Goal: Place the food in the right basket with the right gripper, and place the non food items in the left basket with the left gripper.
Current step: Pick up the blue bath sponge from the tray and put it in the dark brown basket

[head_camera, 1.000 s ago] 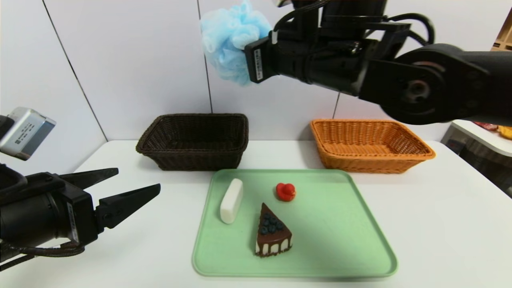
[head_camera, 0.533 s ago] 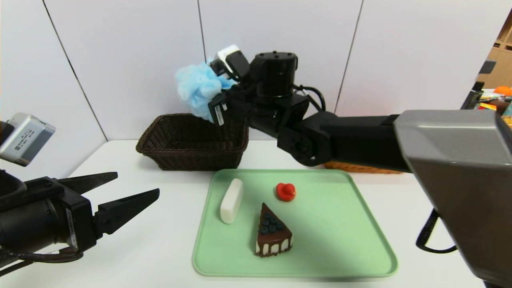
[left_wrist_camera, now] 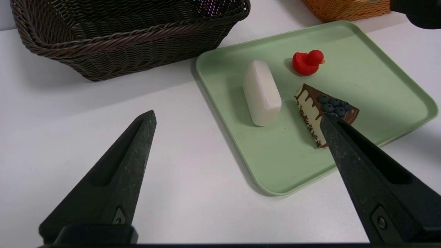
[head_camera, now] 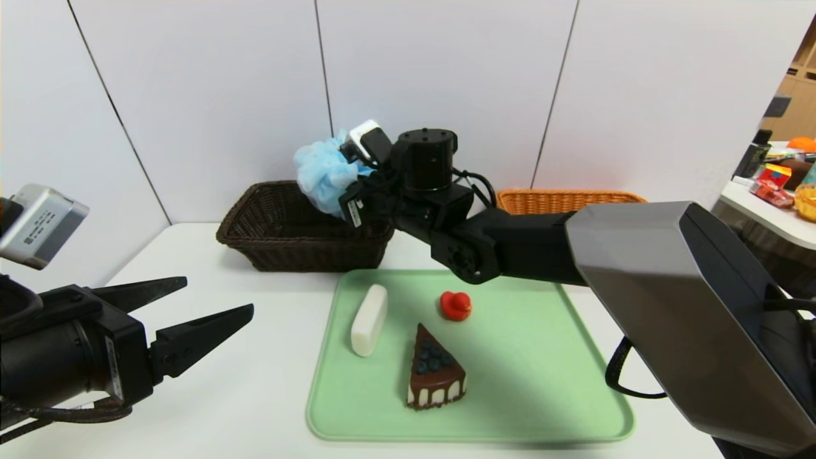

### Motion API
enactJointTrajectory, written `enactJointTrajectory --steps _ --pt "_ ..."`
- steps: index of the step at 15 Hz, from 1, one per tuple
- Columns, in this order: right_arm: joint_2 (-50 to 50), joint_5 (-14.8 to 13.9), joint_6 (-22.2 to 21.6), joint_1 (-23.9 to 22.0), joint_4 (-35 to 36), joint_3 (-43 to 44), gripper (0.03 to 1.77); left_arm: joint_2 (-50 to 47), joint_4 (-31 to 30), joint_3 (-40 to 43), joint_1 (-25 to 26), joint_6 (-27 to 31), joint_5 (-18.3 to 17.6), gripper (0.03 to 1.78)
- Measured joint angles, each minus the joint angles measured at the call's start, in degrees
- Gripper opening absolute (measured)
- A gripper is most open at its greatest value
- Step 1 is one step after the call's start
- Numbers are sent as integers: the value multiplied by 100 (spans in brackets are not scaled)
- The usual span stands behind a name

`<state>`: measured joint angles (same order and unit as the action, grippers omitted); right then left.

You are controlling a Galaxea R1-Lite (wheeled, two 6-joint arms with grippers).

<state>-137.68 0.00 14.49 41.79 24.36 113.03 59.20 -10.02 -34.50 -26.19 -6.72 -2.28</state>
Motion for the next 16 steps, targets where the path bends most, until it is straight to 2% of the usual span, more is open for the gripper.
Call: enactJointTrajectory --steps 3,6,9,12,16 --pt "-33 -21 30 -4 28 -11 7 1 0 11 0 0 0 169" --pt "-69 -21 88 -6 37 -13 58 6 0 11 0 0 5 169" --pt "-90 -27 110 -1 116 -18 94 17 -1 11 0 0 11 169" --pt "33 2 151 0 107 -35 119 33 -1 18 0 -9 20 169" --pt "499 44 217 16 20 -366 140 41 -1 27 0 -9 17 169"
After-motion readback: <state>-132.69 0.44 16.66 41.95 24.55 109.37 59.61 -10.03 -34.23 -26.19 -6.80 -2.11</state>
